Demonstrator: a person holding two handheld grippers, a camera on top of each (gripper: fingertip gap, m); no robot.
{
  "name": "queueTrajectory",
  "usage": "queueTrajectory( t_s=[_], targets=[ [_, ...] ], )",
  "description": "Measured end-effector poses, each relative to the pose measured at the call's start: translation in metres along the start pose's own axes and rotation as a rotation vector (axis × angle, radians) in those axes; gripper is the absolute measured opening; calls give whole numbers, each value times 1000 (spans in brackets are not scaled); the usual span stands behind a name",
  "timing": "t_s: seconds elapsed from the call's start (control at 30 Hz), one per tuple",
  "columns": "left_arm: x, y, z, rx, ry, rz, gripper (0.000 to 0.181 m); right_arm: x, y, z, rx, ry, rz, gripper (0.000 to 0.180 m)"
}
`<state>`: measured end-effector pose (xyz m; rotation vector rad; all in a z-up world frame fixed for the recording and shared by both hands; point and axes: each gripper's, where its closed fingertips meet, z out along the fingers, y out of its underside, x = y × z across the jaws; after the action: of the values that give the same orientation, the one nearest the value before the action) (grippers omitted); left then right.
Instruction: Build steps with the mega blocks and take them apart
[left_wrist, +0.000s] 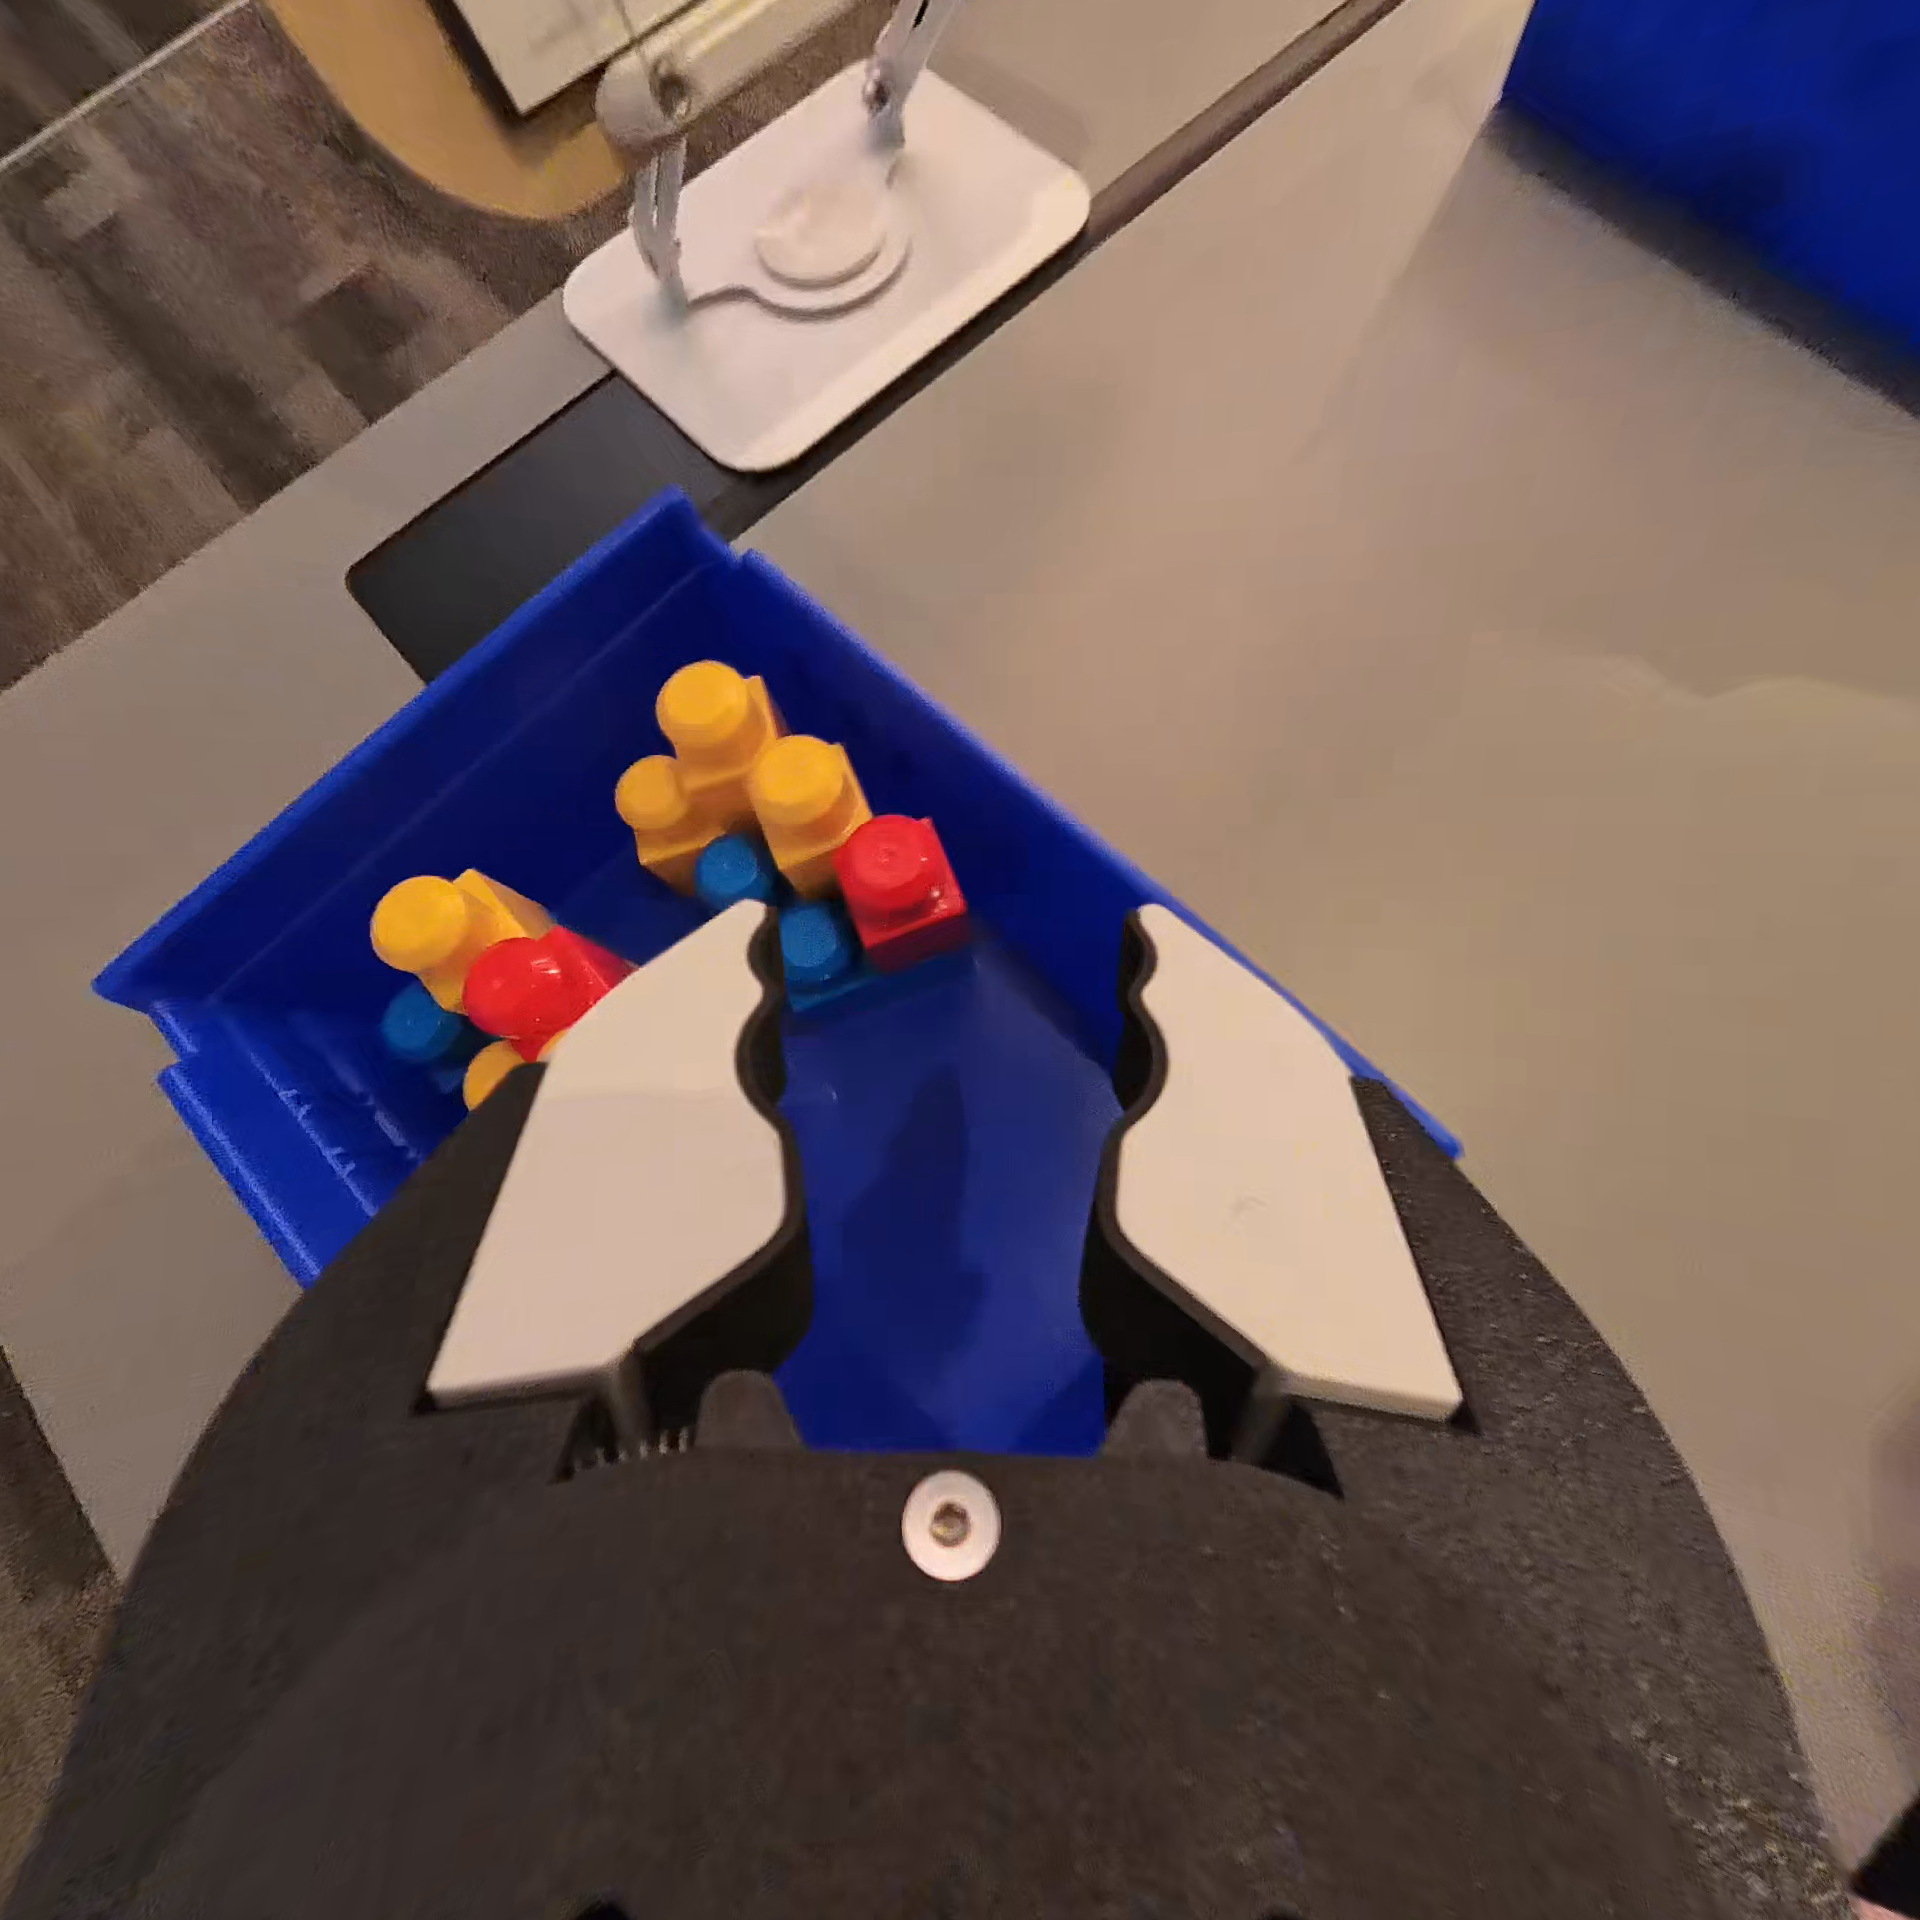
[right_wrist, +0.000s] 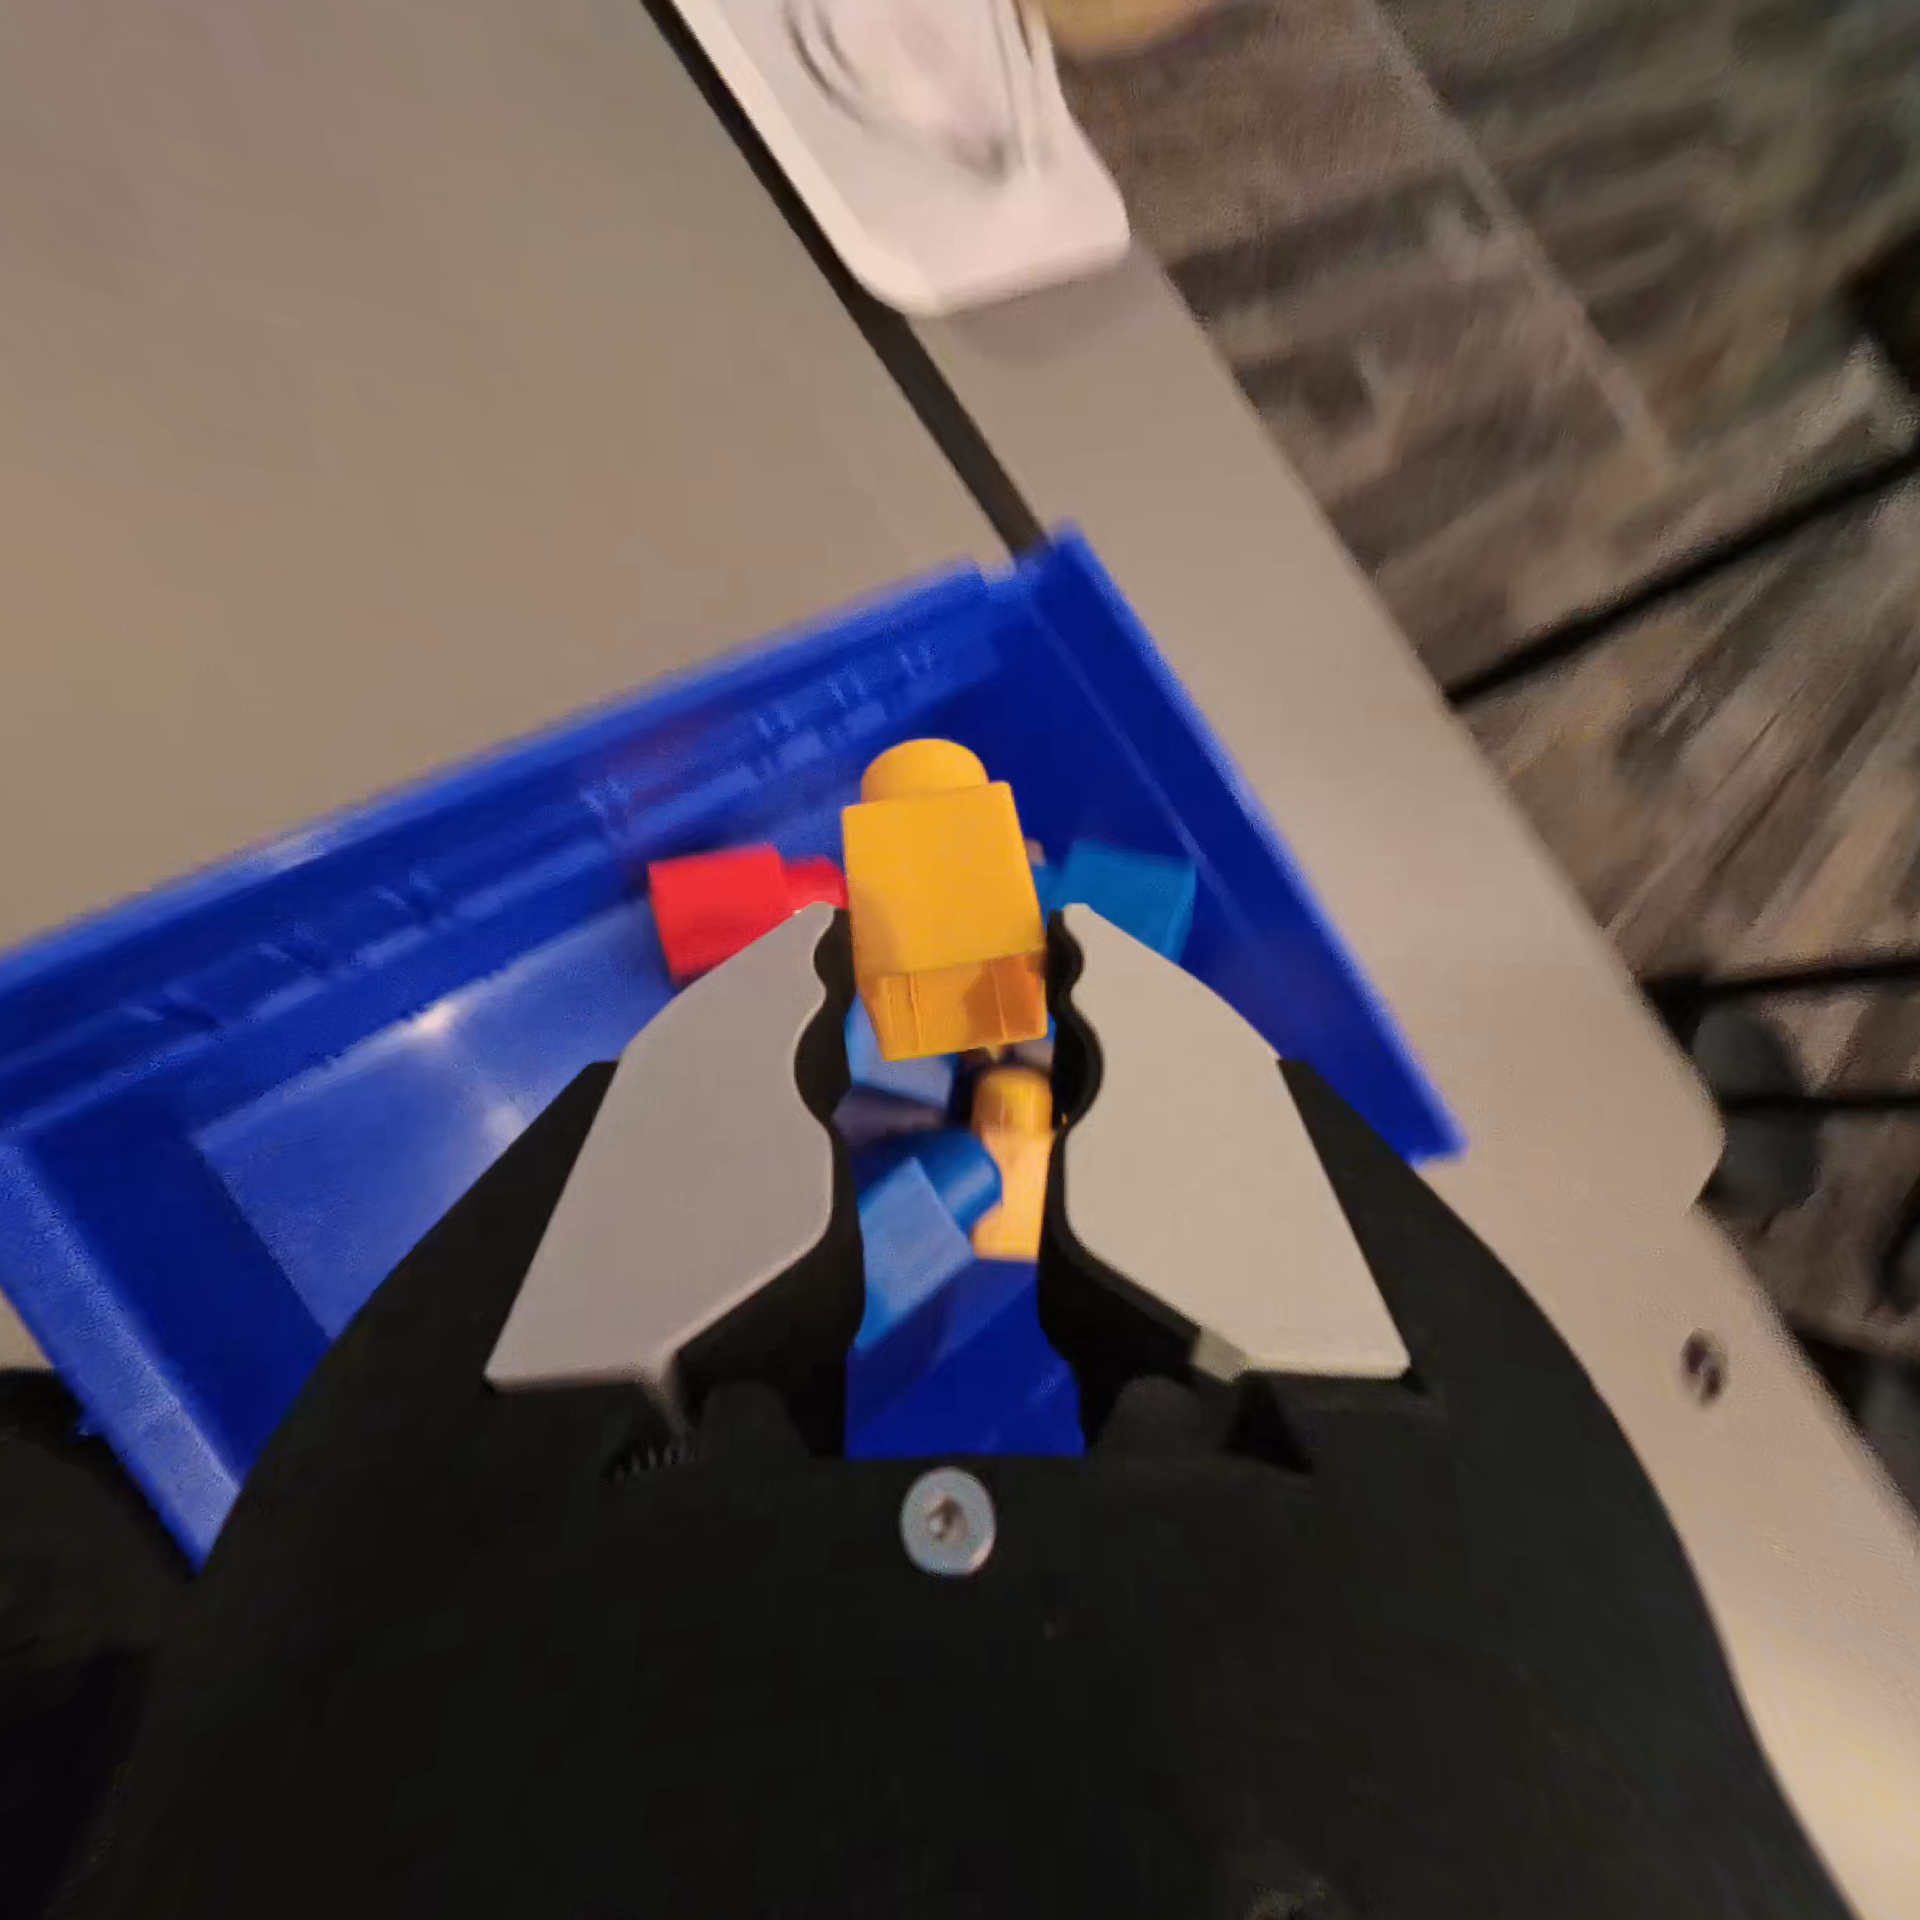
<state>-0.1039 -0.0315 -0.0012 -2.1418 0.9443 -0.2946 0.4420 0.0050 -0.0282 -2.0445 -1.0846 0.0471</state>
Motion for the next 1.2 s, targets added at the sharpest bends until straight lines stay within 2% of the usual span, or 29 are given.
queueTrajectory(
  t_s=[0.13, 0.2, 0.23, 0.3, 0.4, 0.5, 0.63, 0.73, 0.83, 0.97, 1.03, 1.1, 1.2],
  targets=[
    [-4, 9, 35, -46, 40, -25, 66, 26, 58, 11, -142, 44, 178, 38],
    [-8, 20, 54, -128, 4, -21, 68, 43, 65, 9, -162, 143, 218, 46],
    [-8, 29, 62, -188, -3, -33, 61, 48, 59, 5, -133, 177, 212, 48],
    [-12, 42, 74, -276, -27, -51, 68, 53, 37, -5, -43, 227, 179, 51],
    [-11, 44, 88, -293, -39, -79, 61, 52, 8, -18, 38, 273, 116, 51],
    [-15, 47, 96, -322, -86, -85, 40, 46, -4, -21, 32, 294, 47, 51],
    [-23, 53, 85, -376, -124, -86, 38, 35, -18, -20, 4, 308, -32, 50],
    [-30, 35, 54, -269, -135, -132, 38, 19, -51, -20, 51, 326, -110, 50],
    [-14, -15, 9, 6, -68, -170, 37, -16, -112, -17, 211, 349, -234, 51],
    [70, -95, -38, 415, 312, -176, 37, -122, -205, -11, 565, 272, -417, 57],
    [116, -116, -39, 465, 488, -160, 37, -184, -232, -10, 711, 163, -436, 60],
    [150, -127, -27, 475, 564, -130, 36, -237, -245, -8, 814, 23, -390, 73],
    [186, -138, -14, 491, 664, -146, 36, -278, -252, -8, 895, -46, -328, 80]
  ],
)
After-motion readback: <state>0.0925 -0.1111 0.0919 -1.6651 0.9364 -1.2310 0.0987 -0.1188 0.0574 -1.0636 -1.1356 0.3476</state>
